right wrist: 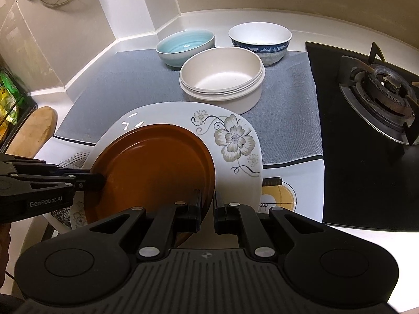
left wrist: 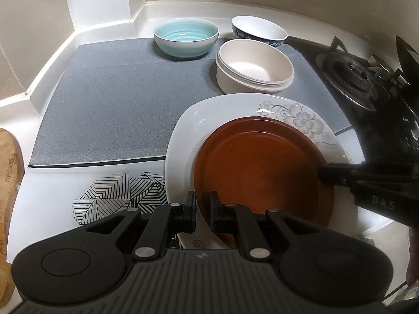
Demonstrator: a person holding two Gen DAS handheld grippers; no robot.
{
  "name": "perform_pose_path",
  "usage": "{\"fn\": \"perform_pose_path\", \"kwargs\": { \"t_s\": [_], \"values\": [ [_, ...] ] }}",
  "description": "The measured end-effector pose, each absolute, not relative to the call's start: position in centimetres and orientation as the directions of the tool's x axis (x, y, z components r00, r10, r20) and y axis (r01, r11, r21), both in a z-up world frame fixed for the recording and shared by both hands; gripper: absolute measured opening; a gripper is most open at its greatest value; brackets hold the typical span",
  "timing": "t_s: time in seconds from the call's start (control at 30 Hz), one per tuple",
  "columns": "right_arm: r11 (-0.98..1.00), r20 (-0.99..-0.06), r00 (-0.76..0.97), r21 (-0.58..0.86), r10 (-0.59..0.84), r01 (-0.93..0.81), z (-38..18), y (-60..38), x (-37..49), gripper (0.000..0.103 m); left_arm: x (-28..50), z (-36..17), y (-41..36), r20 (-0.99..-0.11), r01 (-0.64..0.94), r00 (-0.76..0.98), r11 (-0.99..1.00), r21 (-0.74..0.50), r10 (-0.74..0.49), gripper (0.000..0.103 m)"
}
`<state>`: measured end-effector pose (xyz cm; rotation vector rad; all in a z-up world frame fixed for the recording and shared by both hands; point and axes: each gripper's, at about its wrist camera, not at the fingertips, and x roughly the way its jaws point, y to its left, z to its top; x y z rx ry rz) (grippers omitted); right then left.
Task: Organize plates and bowls
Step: 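Lower the brown plate onto the stacked white plates with the left gripper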
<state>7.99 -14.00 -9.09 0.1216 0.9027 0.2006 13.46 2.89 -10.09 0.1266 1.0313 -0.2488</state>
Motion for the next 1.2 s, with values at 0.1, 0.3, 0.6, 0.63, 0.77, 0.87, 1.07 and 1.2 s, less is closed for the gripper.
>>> {"fn": "perform_pose_path", "kwargs": {
  "t_s": [0.1,0.3,0.6,0.63,0.77,0.87,1.07,1.2],
  "values": [
    [0.975,-0.769,0.600,0.186,0.220,-0.120,-9.10,-14.07,8.08,0.010,13.52,-10.13,2.81,-0.861,0.264,0.488,0.965,-0.013,-0.145,0.010],
    [0.977,-0.776,0.593,0.177,0.214,-0.121,-9.25,-14.11,8.21,0.010,13.73,-10.36,2.65,-0.866,0.260,0.479,0.965,-0.017,-0.145,0.010],
    [0.978,-0.779,0.591,0.172,0.209,-0.120,-9.31,-14.07,8.29,0.010,13.72,-10.54,2.38,-0.867,0.259,0.477,0.966,-0.020,-0.146,0.010],
    [0.978,-0.779,0.591,0.171,0.209,-0.120,-9.30,-14.07,8.29,0.010,13.70,-10.55,2.33,-0.867,0.260,0.477,0.966,-0.019,-0.146,0.010],
    [0.979,-0.779,0.593,0.163,0.202,-0.119,-9.32,-14.07,8.25,0.010,13.70,-10.61,2.27,-0.867,0.262,0.476,0.965,-0.020,-0.147,0.010],
    [0.980,-0.779,0.595,0.160,0.199,-0.118,-9.32,-14.09,8.21,0.010,13.70,-10.62,2.27,-0.867,0.261,0.476,0.965,-0.021,-0.148,0.010],
    [0.982,-0.781,0.595,0.148,0.191,-0.120,-9.32,-14.00,8.11,0.012,13.72,-10.65,2.27,-0.867,0.262,0.476,0.965,-0.021,-0.149,0.010],
    [0.982,-0.781,0.596,0.145,0.189,-0.122,-9.25,-13.92,8.09,0.013,13.71,-10.65,2.25,-0.866,0.259,0.477,0.966,-0.022,-0.148,0.010]
  ]
}}
